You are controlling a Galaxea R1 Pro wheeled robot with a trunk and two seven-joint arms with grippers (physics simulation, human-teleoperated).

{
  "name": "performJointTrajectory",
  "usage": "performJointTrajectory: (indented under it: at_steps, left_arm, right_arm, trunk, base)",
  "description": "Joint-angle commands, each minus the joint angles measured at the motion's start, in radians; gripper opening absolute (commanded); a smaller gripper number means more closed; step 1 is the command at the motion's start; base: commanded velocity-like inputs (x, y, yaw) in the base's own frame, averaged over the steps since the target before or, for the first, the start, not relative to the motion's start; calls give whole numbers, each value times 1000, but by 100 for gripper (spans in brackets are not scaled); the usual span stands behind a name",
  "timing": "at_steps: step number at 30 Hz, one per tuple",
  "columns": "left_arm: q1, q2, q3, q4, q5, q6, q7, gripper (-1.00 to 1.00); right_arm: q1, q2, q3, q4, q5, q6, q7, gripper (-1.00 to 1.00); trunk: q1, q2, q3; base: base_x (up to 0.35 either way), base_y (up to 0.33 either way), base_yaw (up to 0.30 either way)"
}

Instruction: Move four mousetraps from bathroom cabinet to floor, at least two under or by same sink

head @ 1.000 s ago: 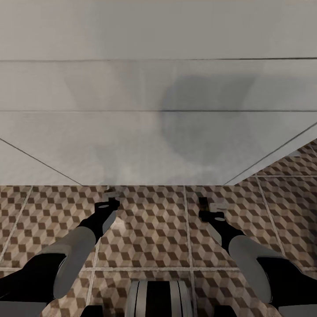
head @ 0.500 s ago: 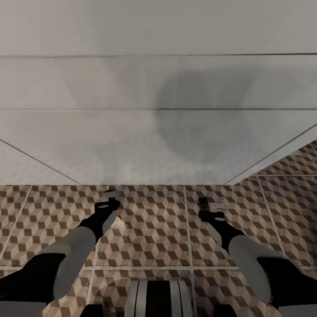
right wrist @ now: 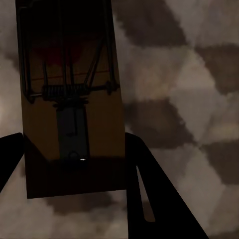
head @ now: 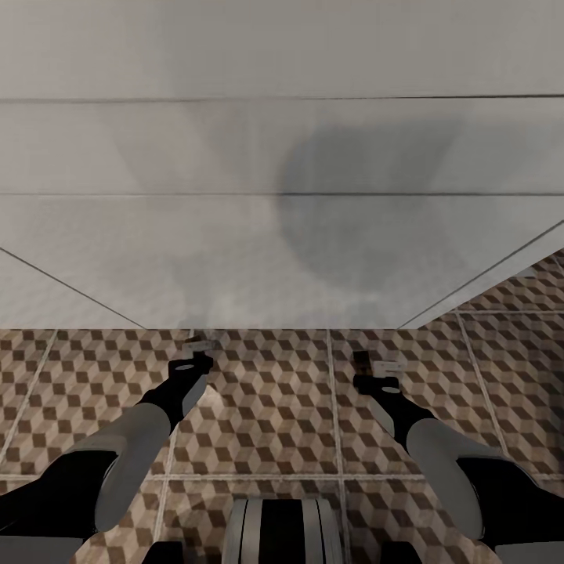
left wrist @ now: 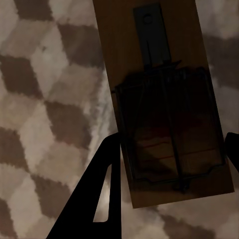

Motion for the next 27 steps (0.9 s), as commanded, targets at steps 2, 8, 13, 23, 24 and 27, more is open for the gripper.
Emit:
performJointTrajectory:
  at_steps: [2,8,13,23,24,27]
  left_arm:
    - [0,0,0,-2,3,6,6,-100]
    - [0,-1,0,-2,3,6,6,-100]
    - [5,-2,3,-8,5,9,6,-100]
    - [5,-2,0,-36,4,14,7,-100]
    - [5,-2,0,-41,3,14,7,-100]
    - [5,-2,-1,-57,2,15,7,-100]
  right_arm:
    - [0,0,-2,1,-1,-1,-6,-100]
    - [0,0,-2,1,1,3,-6,-100]
    - [0,6,-1,-5,8,8,-8,-100]
    - [0,17,0,-9,9,36,-14,-100]
    - [0,18,0,-10,9,34,-14,-100]
    - [0,21,0,-12,10,30,-15,-100]
  trunk:
    - [0,0,-1]
    - [0,0,-1]
    - [0,0,-1]
    - [0,0,-1]
    - [0,0,-1]
    - [0,0,-1]
  base:
    - [0,0,0]
    - [0,0,0]
    - [0,0,0]
    - [0,0,0]
    - [0,0,0]
    - [0,0,0]
